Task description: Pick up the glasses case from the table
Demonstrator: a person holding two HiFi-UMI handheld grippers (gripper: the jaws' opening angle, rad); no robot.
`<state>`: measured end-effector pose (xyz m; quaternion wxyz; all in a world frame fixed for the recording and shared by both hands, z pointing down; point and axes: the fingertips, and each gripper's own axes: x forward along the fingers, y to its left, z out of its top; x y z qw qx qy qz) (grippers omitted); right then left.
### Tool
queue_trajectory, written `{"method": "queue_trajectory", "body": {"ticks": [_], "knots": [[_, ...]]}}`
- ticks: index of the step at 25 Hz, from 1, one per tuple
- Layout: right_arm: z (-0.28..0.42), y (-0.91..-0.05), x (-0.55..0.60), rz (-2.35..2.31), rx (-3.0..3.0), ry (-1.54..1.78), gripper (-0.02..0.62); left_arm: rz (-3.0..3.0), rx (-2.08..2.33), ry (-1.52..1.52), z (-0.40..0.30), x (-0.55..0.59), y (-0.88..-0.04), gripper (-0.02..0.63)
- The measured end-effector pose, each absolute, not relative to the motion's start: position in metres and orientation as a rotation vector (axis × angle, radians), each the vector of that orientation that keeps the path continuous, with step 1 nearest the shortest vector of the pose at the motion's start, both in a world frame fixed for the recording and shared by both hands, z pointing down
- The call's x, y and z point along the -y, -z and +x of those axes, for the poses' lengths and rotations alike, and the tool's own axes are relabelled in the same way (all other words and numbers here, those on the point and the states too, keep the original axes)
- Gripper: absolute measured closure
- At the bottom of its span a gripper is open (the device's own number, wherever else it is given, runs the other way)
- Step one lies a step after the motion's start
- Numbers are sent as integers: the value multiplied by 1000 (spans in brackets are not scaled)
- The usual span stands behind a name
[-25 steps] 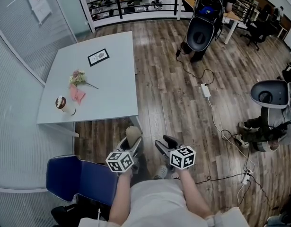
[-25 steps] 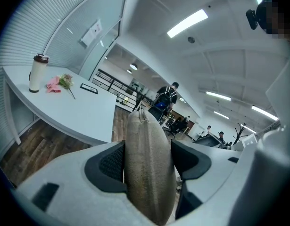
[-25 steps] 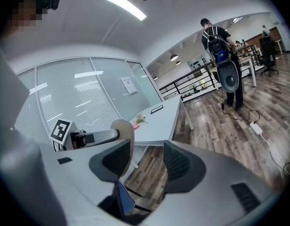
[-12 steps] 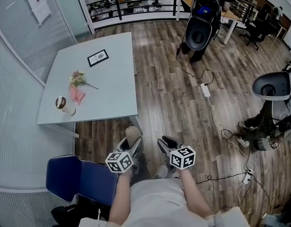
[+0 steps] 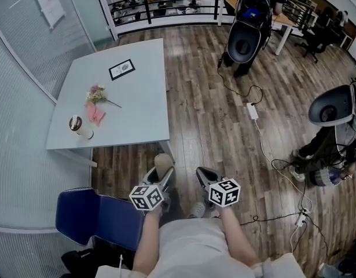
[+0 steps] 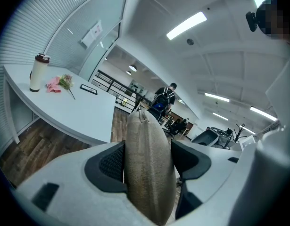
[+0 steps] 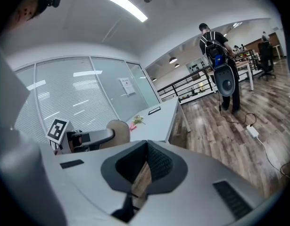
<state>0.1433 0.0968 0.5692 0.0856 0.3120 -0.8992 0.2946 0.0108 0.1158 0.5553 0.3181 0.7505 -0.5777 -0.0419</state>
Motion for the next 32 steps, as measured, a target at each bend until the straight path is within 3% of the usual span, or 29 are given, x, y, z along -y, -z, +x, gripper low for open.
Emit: {"method": "queue_trajectory", "body": {"ticks": [32], "knots": [[142,-573,-98,899,2690,-913,598,1967,1514,125,11,-116,-557,311]]}}
